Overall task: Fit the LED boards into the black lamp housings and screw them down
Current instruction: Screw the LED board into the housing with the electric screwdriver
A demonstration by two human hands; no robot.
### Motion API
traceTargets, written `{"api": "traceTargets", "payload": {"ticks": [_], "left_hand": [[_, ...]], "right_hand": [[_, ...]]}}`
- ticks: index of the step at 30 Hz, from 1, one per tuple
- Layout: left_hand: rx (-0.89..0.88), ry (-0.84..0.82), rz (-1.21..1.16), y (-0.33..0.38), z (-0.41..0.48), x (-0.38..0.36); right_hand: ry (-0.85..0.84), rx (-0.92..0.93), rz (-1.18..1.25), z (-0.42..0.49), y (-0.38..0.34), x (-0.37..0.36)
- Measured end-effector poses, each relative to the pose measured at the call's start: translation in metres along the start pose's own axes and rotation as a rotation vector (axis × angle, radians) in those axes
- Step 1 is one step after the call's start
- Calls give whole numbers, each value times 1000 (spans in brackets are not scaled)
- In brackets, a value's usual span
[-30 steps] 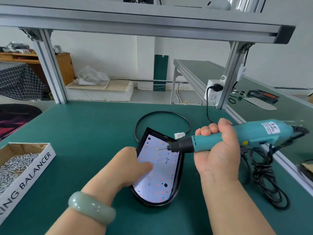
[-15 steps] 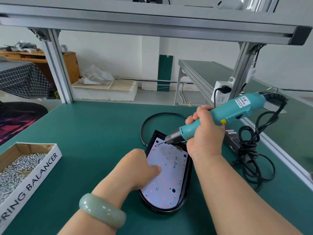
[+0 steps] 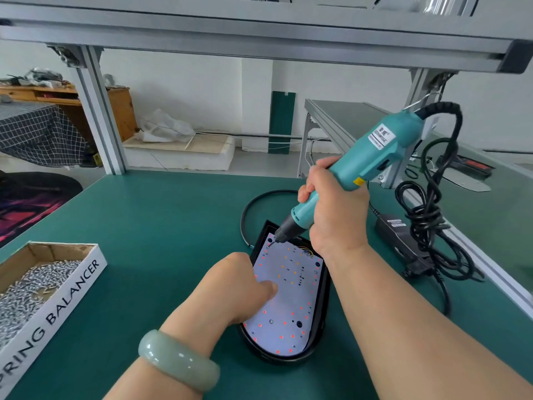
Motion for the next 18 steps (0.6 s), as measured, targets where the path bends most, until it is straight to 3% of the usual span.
{"api": "traceTargets", "payload": {"ticks": [9, 18], "left_hand": [[-8, 29, 67, 5, -2, 3], [7, 26, 63, 4, -1, 5]], "right_hand": [[-222, -13, -30, 5, 0, -37], [-176, -2, 4, -2, 3, -30]]}}
Point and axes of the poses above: each hand's wrist, its own z-axis towards the middle knuckle, its own x-axis out of the back of the hand, y = z × x, the point moved 9 cm from there along z, towards the middle knuckle, and after that the axes turned 5 degrees about z, right-handed, at the moved point
